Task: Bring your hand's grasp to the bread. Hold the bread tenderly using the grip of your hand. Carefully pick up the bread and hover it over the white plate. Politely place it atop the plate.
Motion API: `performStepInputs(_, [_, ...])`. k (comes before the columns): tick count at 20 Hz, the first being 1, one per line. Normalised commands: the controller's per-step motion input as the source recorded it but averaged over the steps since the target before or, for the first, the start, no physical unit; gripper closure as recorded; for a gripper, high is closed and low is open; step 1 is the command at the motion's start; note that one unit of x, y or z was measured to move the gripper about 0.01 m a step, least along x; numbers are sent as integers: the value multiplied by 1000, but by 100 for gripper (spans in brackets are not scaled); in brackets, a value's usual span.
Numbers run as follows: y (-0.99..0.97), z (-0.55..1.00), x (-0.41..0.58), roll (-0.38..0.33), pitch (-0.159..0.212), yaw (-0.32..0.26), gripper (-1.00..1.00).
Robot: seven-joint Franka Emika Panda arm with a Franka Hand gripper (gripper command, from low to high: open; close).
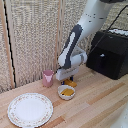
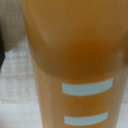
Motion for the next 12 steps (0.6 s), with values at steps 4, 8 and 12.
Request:
performStepInputs(4, [-14, 0, -60, 0, 0, -13, 100])
performStepInputs(8, [-16, 166, -151, 2, 10, -27, 100])
performStepInputs(12, [-50, 933, -46, 23, 69, -50, 100])
